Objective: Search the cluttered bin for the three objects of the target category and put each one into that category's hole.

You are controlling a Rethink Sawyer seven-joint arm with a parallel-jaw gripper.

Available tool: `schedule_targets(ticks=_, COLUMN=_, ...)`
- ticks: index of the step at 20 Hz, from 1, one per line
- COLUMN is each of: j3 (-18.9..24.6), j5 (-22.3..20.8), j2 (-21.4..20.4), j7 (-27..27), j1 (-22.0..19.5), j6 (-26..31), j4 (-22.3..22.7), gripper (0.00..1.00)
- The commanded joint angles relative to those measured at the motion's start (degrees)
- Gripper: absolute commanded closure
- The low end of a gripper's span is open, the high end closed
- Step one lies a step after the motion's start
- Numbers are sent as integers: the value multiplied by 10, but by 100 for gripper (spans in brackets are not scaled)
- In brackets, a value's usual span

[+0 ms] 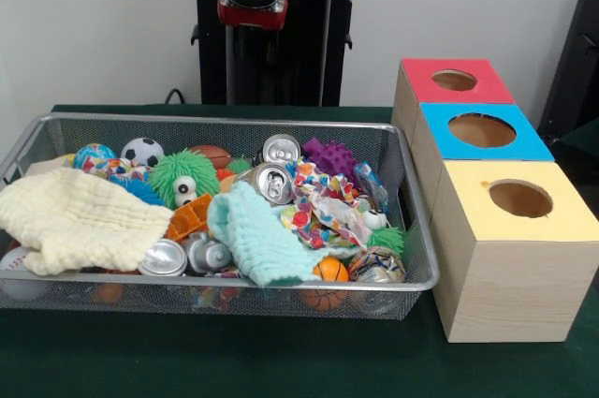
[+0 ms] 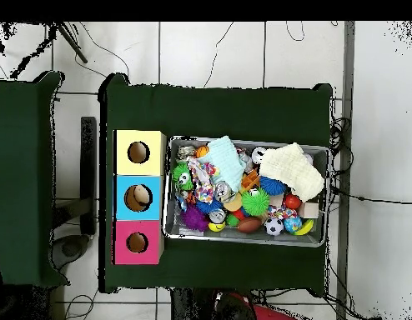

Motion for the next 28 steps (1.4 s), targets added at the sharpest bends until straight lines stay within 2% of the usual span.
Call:
schedule_targets(ticks=1, j3=58, j5=43, j2=27, j7=126, j1=9, j6=-52, j4=-56, gripper=0)
schedule_targets(ticks=8, j3=61, j5=51, j2=51, j7=128, j1=16, j6=-63, j4=-65, gripper=0)
schedule_targets(ticks=20, j3=61, j5=66, j2=54, j7=134, j1=35, j6=-69, j4=-62, gripper=0)
schedule_targets(ticks=28, j3=65, j5=91, j2=58, j7=145, j1=67, j6=-73, j4=-63, gripper=0)
